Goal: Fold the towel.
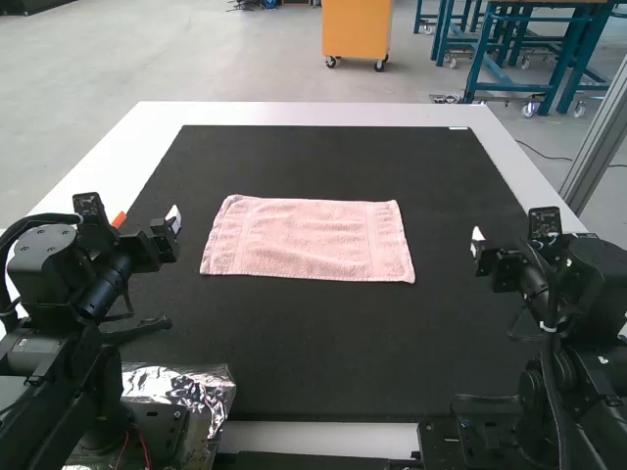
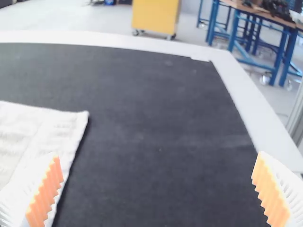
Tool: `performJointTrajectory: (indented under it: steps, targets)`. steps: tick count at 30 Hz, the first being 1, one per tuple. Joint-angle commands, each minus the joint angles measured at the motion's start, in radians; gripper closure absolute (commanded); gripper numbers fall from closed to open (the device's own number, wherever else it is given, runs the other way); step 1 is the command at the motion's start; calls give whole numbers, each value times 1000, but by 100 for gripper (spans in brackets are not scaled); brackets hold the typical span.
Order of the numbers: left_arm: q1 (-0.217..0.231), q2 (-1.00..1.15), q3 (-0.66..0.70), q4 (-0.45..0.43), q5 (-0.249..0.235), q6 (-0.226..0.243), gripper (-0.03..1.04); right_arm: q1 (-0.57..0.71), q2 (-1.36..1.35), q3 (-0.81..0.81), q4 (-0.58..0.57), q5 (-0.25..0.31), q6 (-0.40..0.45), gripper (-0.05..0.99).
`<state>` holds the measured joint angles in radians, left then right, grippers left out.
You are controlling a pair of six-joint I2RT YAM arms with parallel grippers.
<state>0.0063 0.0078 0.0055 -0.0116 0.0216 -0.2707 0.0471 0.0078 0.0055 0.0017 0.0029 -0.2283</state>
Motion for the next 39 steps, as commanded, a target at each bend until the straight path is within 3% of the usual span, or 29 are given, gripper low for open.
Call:
performJointTrajectory:
  steps: [1, 4, 6, 8, 12, 14, 17, 19, 20, 24, 28, 29, 35, 37, 39]
  targets:
    - [6, -8, -6, 5, -14, -4, 4, -6, -5, -7, -3, -21, 4, 1]
    - [6, -8, -6, 21, -14, 48, 4, -6, -5, -6, 55, -20, -37, 1]
    - [1, -8, -6, 75, -12, 176, 4, -6, -5, -6, 103, -20, -186, 1]
    - [-2, -8, -6, 150, 11, 274, 4, -6, -5, -7, 173, -20, -299, 1]
    - [-3, -8, -6, 288, 11, 386, 5, 2, -6, -7, 259, -44, -539, 2]
    - [-5, -8, -6, 292, 11, 467, 5, 8, -5, -7, 291, -38, -502, 2]
    - [-11, -8, -6, 343, 12, 590, 4, 10, -5, -7, 288, -21, -536, 2]
    - [-19, -8, -6, 392, 21, 656, 4, 11, -6, -7, 296, -27, -516, 2]
    - [-22, -8, -4, 438, 49, 666, 4, 13, -6, -7, 316, -30, -491, 2]
    - [-25, -3, 63, 426, 66, 669, 5, 7, 12, 37, 362, -24, -367, 2]
    - [-17, 84, 197, 383, 58, 665, 5, 0, 170, 205, 348, -15, -195, 2]
    - [-20, 132, 238, 354, 55, 643, 5, 0, 238, 254, 346, -7, -132, 2]
    - [-23, 509, 432, 117, 46, 344, 5, 0, 679, 502, 147, -23, 167, 2]
    - [-26, 627, 475, 62, 49, 243, 5, 7, 790, 553, 73, -57, 204, 2]
    - [-26, 745, 510, -1, 60, 222, 5, 10, 882, 584, 9, -95, 238, 2]
